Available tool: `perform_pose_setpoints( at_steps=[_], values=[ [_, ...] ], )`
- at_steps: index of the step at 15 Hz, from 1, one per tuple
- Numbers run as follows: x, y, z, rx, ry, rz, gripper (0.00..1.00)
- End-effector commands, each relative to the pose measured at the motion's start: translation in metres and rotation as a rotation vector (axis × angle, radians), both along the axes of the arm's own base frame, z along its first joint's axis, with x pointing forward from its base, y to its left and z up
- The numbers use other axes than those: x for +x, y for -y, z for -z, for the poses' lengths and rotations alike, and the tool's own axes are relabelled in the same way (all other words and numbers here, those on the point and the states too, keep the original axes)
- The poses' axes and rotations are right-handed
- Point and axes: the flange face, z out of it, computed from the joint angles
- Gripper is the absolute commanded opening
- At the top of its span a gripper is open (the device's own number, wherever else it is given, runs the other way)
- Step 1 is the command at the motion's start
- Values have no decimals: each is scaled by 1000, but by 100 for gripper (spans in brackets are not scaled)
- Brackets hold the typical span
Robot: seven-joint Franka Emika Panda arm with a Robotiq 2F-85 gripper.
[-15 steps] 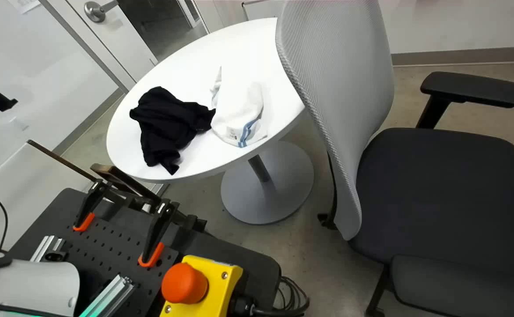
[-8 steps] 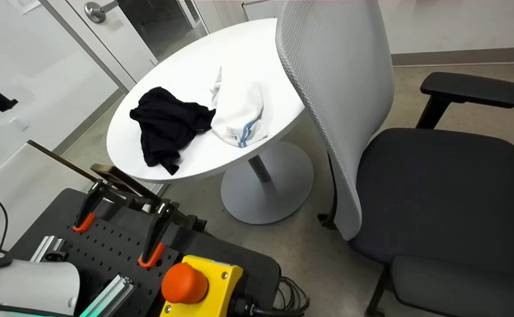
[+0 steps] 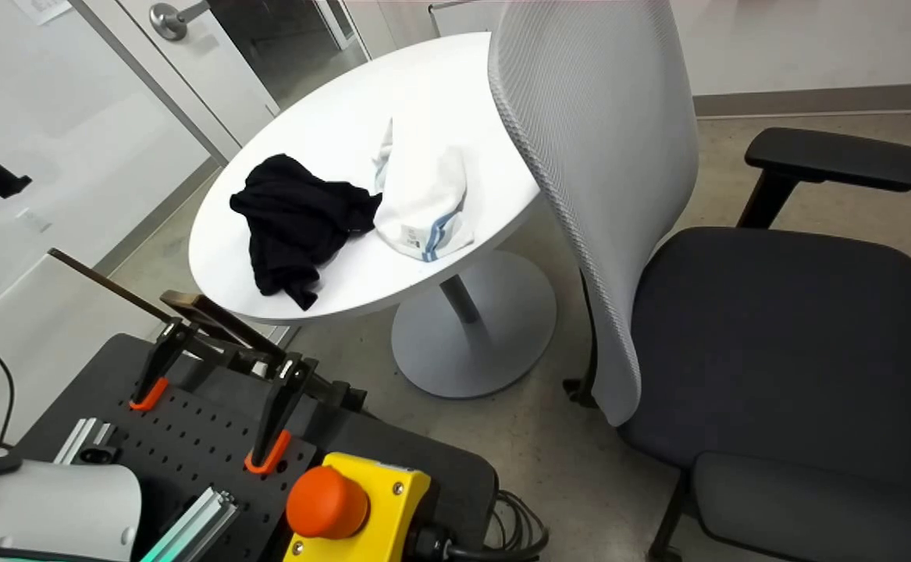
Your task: Hang the white towel on the backrest of the grey chair
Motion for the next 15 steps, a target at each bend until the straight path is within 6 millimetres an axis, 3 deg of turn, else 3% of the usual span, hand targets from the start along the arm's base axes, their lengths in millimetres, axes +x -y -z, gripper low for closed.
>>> perform_pose_setpoints(
  at_steps=[1, 8, 15],
  values=[
    [7, 16, 39, -6, 78, 152, 100],
    [22, 52, 129, -11, 24, 465, 100],
    [50, 75, 190, 16, -30, 680, 100]
  ],
)
